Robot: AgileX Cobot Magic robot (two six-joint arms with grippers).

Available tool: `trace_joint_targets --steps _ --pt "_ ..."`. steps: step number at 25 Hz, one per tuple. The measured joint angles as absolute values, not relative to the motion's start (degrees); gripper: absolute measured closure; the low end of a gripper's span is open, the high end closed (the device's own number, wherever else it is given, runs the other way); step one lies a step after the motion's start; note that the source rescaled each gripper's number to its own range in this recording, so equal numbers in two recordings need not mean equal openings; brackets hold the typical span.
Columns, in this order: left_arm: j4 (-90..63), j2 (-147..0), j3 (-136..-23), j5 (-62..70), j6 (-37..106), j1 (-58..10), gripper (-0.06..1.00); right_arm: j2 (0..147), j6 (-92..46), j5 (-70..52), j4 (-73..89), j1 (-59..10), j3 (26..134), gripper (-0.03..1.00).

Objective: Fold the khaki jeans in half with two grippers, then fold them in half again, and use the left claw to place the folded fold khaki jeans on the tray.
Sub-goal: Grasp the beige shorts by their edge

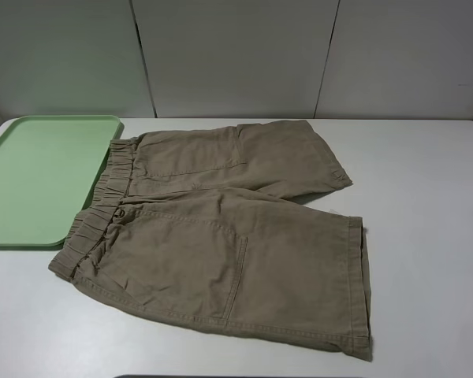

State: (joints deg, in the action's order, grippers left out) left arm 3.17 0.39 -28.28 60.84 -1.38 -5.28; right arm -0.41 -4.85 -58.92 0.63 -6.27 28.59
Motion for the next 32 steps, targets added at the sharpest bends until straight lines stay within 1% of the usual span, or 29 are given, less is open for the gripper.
trace_joint_targets --steps 32 --pt "3.2 0.4 -28.3 60.8 -1.4 -5.3 -0.06 -0.4 -4.9 -58.9 -0.3 -6.3 28.6 -0.03"
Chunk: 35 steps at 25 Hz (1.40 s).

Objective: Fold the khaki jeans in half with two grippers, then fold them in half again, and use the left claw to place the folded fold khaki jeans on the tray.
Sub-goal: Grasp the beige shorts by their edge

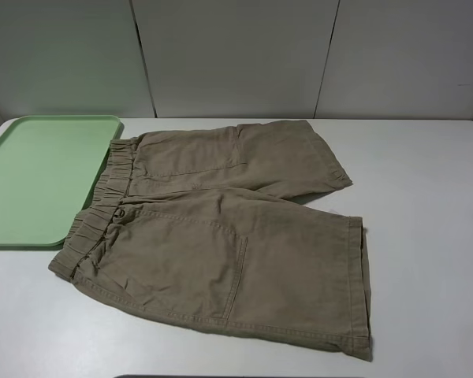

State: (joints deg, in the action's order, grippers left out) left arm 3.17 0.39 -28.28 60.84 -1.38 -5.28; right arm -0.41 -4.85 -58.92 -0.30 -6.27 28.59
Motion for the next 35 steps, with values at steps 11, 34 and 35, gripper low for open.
trace_joint_targets --steps 11,34,35 --pt "3.2 0.4 -28.3 60.8 -1.4 -5.3 -0.06 -0.4 -4.9 -58.9 0.0 -6.3 28.6 -0.03" --pt "1.1 -31.0 -46.7 63.2 10.6 -5.5 -0.03 27.2 -6.3 -55.0 4.1 -6.3 39.7 -0.03" --pt "0.3 -34.2 -47.5 63.6 12.3 -6.4 -0.03 29.8 -7.6 -54.6 4.7 -6.4 40.2 -0.03"
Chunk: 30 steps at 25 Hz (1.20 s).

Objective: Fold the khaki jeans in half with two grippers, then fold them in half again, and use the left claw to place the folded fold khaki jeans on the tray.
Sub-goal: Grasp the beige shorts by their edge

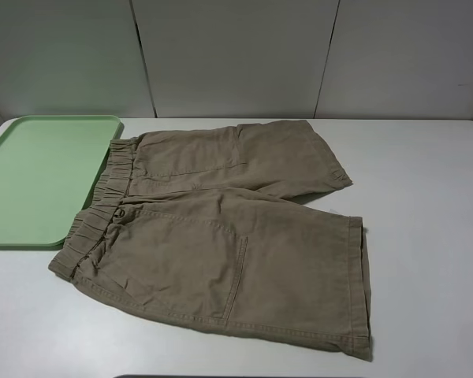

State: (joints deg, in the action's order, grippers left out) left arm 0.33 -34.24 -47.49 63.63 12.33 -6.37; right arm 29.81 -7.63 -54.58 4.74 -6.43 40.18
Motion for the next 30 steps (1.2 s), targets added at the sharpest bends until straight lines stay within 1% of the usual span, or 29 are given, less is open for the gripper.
trace_joint_targets --steps 3,5,10,14,18,25,30 --pt "-1.5 -42.2 -48.3 63.6 16.4 -11.3 -0.03 34.7 -10.5 -53.5 5.9 -9.0 40.5 -0.03" --pt "-1.7 -47.2 -48.3 63.6 19.6 -15.6 -0.03 37.9 -12.8 -52.9 6.2 -12.3 40.6 -0.03" --pt "0.5 -58.4 -48.3 63.0 27.4 -26.7 -0.03 45.1 -16.4 -52.7 6.2 -23.0 40.6 -0.03" --pt "7.8 -66.5 -48.3 59.0 31.8 -32.0 -0.03 51.7 -17.0 -51.2 6.2 -30.4 40.6 -0.03" --pt "12.8 -74.4 -48.4 52.5 34.0 -32.8 -0.02 58.3 -18.6 -49.7 6.1 -36.0 40.6 -0.03" --pt "12.9 -86.8 -48.4 46.9 41.9 -33.0 0.00 69.2 -21.4 -47.8 6.1 -44.0 40.6 -0.03" --pt "10.0 -92.4 -48.4 45.3 45.3 -33.0 0.01 76.2 -22.7 -46.4 6.1 -47.8 40.6 -0.03"
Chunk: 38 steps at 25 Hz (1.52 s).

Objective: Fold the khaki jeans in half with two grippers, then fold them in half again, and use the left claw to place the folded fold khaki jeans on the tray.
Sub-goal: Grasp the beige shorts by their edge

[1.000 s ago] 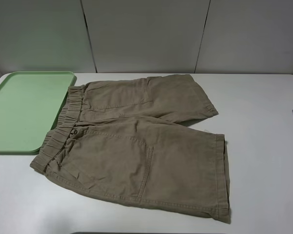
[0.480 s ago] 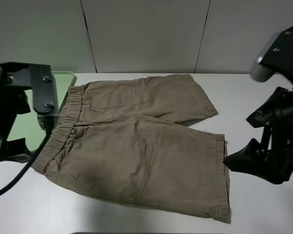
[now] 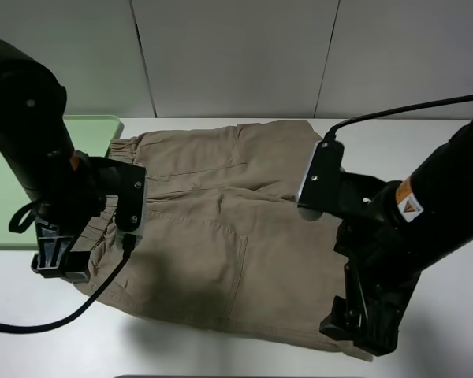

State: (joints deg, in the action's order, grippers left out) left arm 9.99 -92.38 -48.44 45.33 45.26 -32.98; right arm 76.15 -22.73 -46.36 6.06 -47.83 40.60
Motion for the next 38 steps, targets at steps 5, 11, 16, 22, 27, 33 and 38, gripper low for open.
trace_joint_targets --steps 5,11,16,22,27,33,38 --pt "9.1 -97.3 -48.5 44.3 47.9 -33.0 0.02 81.6 -22.8 -45.1 5.9 -49.3 40.6 -0.03" --pt "9.1 -102.3 -48.5 43.9 50.8 -33.0 0.02 86.4 -22.8 -42.8 5.9 -49.4 40.6 -0.03" --pt "9.0 -103.8 -48.4 42.7 52.3 -33.0 0.03 88.7 -22.8 -38.5 5.9 -49.4 39.3 -0.03" --pt "9.0 -104.6 -46.5 38.4 54.8 -33.0 0.03 90.0 -22.8 -29.1 5.9 -49.4 32.5 -0.03" --pt "9.3 -104.6 -44.9 32.6 56.2 -33.0 0.03 90.0 -22.8 -20.4 5.6 -49.4 27.1 -0.03" --pt "12.4 -104.6 -41.2 27.2 56.3 -33.0 0.03 90.0 -22.9 -11.8 5.3 -49.4 22.0 -0.03" --pt "13.8 -104.3 -38.1 22.6 56.3 -33.0 0.03 90.8 -22.9 -8.6 5.0 -49.4 21.4 -0.03"
